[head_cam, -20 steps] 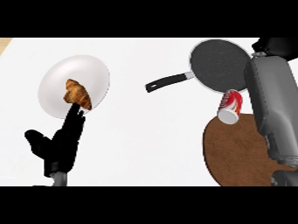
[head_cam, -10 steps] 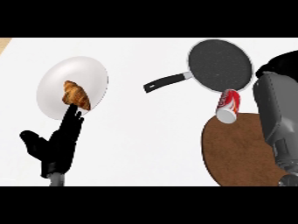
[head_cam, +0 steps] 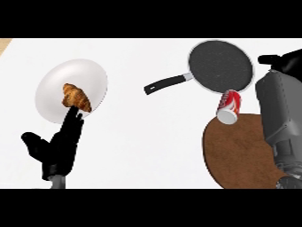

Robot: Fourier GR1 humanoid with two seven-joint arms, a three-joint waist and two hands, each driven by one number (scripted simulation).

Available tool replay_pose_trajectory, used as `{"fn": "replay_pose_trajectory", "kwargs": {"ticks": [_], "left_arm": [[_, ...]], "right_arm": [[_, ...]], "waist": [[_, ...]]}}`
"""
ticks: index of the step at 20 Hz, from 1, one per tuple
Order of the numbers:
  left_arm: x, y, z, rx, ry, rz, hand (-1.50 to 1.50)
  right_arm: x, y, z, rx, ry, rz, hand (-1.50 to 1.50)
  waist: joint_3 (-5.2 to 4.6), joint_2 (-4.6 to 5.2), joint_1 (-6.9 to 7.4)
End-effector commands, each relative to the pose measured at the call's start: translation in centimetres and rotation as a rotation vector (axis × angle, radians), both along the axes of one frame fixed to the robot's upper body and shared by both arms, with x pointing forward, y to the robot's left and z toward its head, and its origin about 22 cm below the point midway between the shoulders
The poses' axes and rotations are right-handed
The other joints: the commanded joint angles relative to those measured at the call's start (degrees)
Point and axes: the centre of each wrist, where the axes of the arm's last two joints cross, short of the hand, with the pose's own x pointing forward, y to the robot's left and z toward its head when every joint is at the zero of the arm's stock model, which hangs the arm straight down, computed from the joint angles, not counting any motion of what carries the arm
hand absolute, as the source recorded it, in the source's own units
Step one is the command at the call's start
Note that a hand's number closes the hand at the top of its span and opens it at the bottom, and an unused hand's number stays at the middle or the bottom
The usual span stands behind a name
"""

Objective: Pick the can from the cutting board and place it in the pan

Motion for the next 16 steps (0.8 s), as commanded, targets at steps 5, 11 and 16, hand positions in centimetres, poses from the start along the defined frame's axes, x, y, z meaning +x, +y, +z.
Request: {"fn": "replay_pose_trajectory", "kwargs": {"ticks": [5,11,16], "left_arm": [[-0.8,0.9,-2.5,0.014,0.088,0.043,0.00],[-1.8,-0.3,-2.2,0.002,0.092,0.020,0.00],[-1.2,0.8,-2.8,0.008,0.094,0.048,0.00]], "right_arm": [[0.1,6.5,-0.8,0.116,-0.447,-0.010,-1.50],[-0.3,9.7,-1.2,0.133,-0.545,0.130,-1.50],[-2.4,12.9,-3.1,0.178,-0.551,0.276,-1.50]], "waist": [[-0.52,-0.96,-1.93],[-0.48,-1.80,-1.91],[-0.57,-1.96,-2.61]]}}
